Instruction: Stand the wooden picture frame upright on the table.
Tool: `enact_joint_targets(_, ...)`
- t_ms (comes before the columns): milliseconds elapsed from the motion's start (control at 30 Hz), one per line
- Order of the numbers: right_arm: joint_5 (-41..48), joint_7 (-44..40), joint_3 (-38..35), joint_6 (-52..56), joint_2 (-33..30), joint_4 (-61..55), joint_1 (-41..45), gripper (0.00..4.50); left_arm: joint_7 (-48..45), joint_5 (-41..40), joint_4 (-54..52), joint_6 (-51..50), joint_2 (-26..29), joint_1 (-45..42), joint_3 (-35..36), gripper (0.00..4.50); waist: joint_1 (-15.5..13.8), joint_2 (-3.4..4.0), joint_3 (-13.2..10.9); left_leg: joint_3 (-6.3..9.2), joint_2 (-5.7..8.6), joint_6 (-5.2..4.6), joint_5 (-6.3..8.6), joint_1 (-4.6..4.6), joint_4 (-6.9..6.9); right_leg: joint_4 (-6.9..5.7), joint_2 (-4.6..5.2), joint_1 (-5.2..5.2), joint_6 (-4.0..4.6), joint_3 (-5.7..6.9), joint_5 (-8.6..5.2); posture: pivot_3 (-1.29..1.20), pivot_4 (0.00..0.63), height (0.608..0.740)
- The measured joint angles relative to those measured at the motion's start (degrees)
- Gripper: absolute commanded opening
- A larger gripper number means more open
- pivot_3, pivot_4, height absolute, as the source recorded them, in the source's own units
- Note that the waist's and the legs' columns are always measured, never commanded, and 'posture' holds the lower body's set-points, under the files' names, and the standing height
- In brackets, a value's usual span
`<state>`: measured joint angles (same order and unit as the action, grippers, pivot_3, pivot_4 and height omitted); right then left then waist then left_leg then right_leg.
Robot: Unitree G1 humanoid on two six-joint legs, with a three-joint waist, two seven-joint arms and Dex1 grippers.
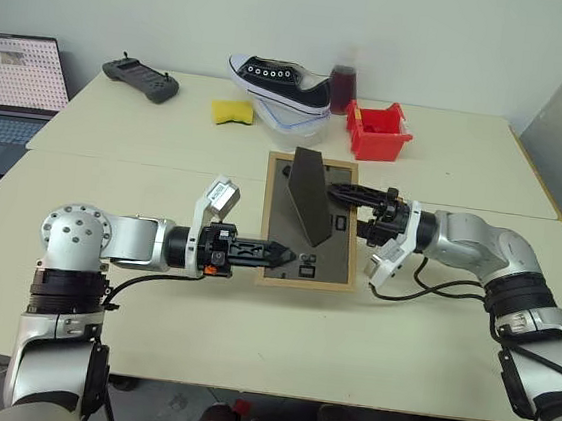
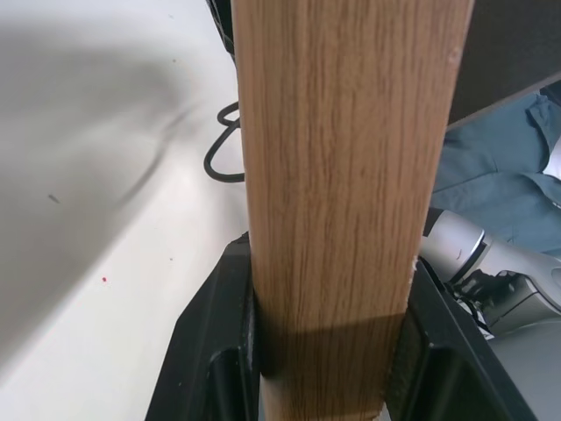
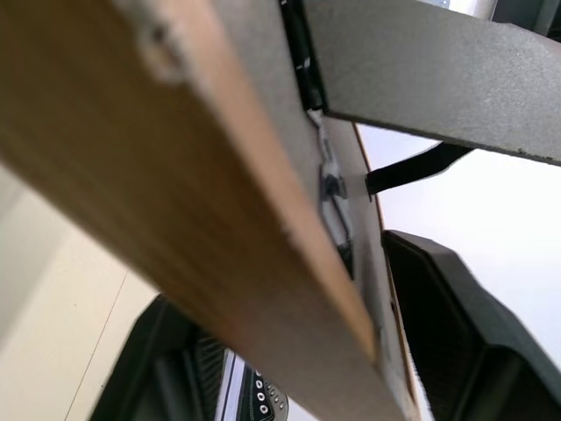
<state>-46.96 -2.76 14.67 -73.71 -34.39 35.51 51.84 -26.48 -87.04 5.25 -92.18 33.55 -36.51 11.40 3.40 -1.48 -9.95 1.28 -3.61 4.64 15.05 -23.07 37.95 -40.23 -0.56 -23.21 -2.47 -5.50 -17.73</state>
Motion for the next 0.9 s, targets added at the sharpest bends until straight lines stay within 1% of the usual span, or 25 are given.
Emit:
enact_joint_targets(33,-0.39,0.24,0.19,-0.27,-0.38,-0.36,0.34,1.91,0.06,-0.62,-0.01,-0.05,-0.02,0.31,-0.03,1.28,0.00,0.00,0.00,0.00,0.00,0.00,0.00,0.00,0.00,0.00,0.00,0.00,0.00,0.00,0.00,0.00,0.150,0.740)
enact_joint_targets(133,-1.33,0.62,0.27,-0.51,-1.37,-1.57,0.93,1.84,-0.12,-0.69,-1.49,0.84,-0.26,1.13,-0.26,1.28,0.00,0.00,0.00,-0.01,-0.01,0.00,0.00,0.04,-0.01,-0.01,-0.02,0.03,0.00,0.00,0.00,0.00,0.150,0.740)
enact_joint_targets(200,-1.50,0.75,0.28,-0.61,-1.75,-1.90,0.92,1.83,-0.41,0.11,-2.88,2.14,-0.50,2.05,-0.43,1.99,0.00,0.00,0.00,-0.02,0.00,0.00,0.00,0.03,-0.01,0.00,-0.02,0.03,0.00,-0.01,0.00,0.00,0.150,0.740)
enact_joint_targets(233,-1.50,0.74,0.37,-0.66,-2.16,-1.80,0.90,1.80,-0.38,1.18,-3.86,3.38,-0.80,2.27,-0.48,2.15,0.00,-0.01,0.00,-0.04,0.00,0.00,0.00,0.03,0.00,0.00,-0.02,0.03,0.00,0.01,0.00,0.00,0.150,0.740)
enact_joint_targets(333,-1.24,0.28,1.37,-1.01,-3.50,-1.40,0.86,1.36,-0.48,2.25,-3.13,5.82,-0.61,1.80,0.33,2.92,-0.04,-0.01,0.00,-0.06,0.01,0.00,0.00,0.03,0.01,0.00,-0.01,0.05,0.00,0.01,0.00,0.00,0.150,0.740)
enact_joint_targets(433,0.44,-0.11,2.08,-1.92,-4.96,-0.73,0.67,1.33,0.51,4.21,0.29,7.19,1.37,0.32,2.01,3.59,0.01,-0.01,0.00,-0.05,0.01,-0.01,0.01,0.04,0.00,0.01,-0.02,0.05,0.00,0.01,0.00,0.00,0.150,0.740)
enact_joint_targets(500,1.18,-0.13,2.21,-2.43,-5.83,-0.31,0.59,1.33,0.90,4.82,1.61,7.90,2.69,-0.03,3.04,3.90,0.02,-0.01,0.00,-0.05,0.01,-0.01,0.01,0.04,-0.01,0.02,-0.02,0.05,0.00,0.00,0.00,0.00,0.150,0.740)
enact_joint_targets(533,2.18,-0.60,2.46,-2.66,-6.20,0.20,0.42,1.33,0.54,6.26,0.98,8.67,4.20,0.14,3.06,4.16,0.04,-0.02,0.00,-0.04,-0.01,-0.01,0.01,0.03,-0.02,0.03,-0.03,0.05,0.00,0.02,0.00,0.00,0.150,0.740)
enact_joint_targets(567,3.82,-1.33,3.02,-2.75,-6.39,1.16,0.14,1.33,0.00,8.02,-0.52,9.99,6.04,0.86,3.10,4.31,0.16,-0.02,0.00,-0.05,-0.03,-0.01,0.01,0.04,-0.02,0.04,-0.03,0.06,0.00,0.01,0.00,0.00,0.150,0.740)
enact_joint_targets(600,7.94,-3.98,4.70,-2.17,-6.46,2.81,-0.31,1.33,-0.66,11.23,-3.30,12.72,7.98,2.53,3.05,4.49,0.31,-0.02,0.00,-0.08,-0.03,-0.01,0.01,0.07,-0.07,0.06,-0.03,0.07,0.00,-0.01,0.00,0.00,0.150,0.740)
enact_joint_targets(633,13.36,-7.85,6.88,-1.07,-6.28,4.78,-1.46,1.33,-0.79,16.28,-6.92,16.93,10.25,4.80,2.49,4.50,0.51,-0.04,0.01,-0.07,-0.07,-0.01,0.01,0.14,-0.09,0.14,-0.03,0.21,0.01,0.01,0.00,0.00,0.150,0.740)
enact_joint_targets(667,16.76,-10.88,8.54,0.14,-6.04,6.31,-2.49,1.33,-0.72,20.01,-8.56,19.96,11.34,6.10,2.18,4.50,0.65,-0.04,0.01,-0.08,-0.06,-0.01,0.01,0.20,-0.10,0.15,-0.03,0.27,0.01,0.02,0.00,0.00,0.150,0.740)
enact_joint_targets(733,27.14,-19.83,10.82,7.04,-3.55,6.78,-6.10,1.33,-0.26,31.26,-13.89,29.68,14.02,10.16,-0.85,4.50,0.75,-0.05,0.00,-0.03,-0.08,-0.01,0.01,0.19,-0.07,0.17,-0.02,0.34,0.01,0.04,0.01,0.00,0.150,0.740)
enact_joint_targets(767,34.42,-25.24,11.15,13.23,-1.23,5.53,-8.20,1.33,-0.24,35.93,-16.75,33.95,14.48,12.28,-1.95,4.50,0.77,-0.03,-0.01,-0.03,-0.08,-0.01,0.01,0.17,-0.06,0.16,-0.01,0.33,0.01,0.03,0.01,0.00,0.150,0.740)
enact_joint_targets(800,42.11,-30.51,11.19,21.17,1.42,2.96,-9.92,1.33,-0.05,38.47,-20.15,36.87,14.03,13.83,-2.28,4.50,0.77,-0.03,-0.02,0.00,-0.10,-0.01,0.01,0.15,-0.03,0.16,0.01,0.33,0.01,0.05,0.01,0.00,0.150,0.740)
enact_joint_targets(900,60.48,-41.73,9.82,47.68,7.06,-6.65,-11.17,1.33,0.63,39.98,-29.52,41.49,11.42,15.96,-1.86,4.50,0.46,-0.01,-0.03,0.15,-0.12,-0.01,0.01,0.09,-0.02,0.14,0.06,0.31,0.01,0.12,0.01,0.00,0.150,0.740)
